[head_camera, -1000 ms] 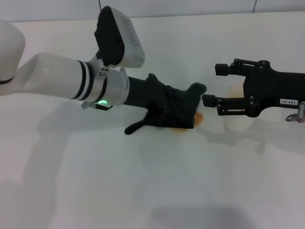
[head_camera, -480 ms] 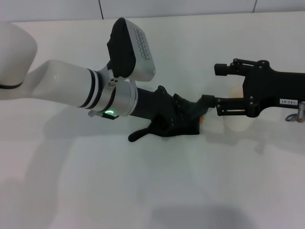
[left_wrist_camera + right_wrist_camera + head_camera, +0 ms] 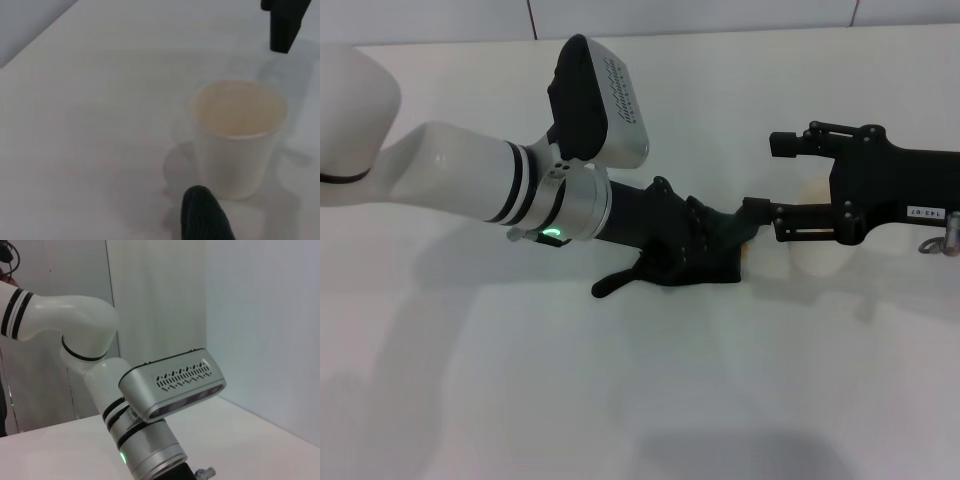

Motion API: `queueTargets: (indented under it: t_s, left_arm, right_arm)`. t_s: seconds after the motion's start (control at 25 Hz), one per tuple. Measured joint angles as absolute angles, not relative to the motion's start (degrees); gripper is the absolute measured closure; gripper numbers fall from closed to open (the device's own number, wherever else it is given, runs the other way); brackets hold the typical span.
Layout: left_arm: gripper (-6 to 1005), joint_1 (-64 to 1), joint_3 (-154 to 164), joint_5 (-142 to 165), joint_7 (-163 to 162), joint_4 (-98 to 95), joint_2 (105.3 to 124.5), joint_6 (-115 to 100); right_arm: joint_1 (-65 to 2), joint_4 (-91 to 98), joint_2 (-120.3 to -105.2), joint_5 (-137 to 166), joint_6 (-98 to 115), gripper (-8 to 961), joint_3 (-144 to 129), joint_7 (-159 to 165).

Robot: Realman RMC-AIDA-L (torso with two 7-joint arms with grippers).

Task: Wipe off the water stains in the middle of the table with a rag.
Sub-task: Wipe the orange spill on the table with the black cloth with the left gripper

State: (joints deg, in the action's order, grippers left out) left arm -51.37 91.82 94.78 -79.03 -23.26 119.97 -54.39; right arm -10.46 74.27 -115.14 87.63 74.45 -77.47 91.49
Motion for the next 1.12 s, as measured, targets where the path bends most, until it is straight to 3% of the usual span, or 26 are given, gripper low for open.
queueTargets:
  t_s: [0.52,1.12]
  left_arm:
    - [944,-51.47,91.42,95.38,-77.93,-23.44,119.21,-44.33]
    - [943,-53.43,95.85,91.48,-74.46,-24.22,120.59,-42.21]
  right_arm:
    - [-10.46,74.11,-115.14,87.63,74.45,128,-77.20,91.49]
    - [-10.40,74.24,-115.14,87.50,74.39,128,-76.99,91.49]
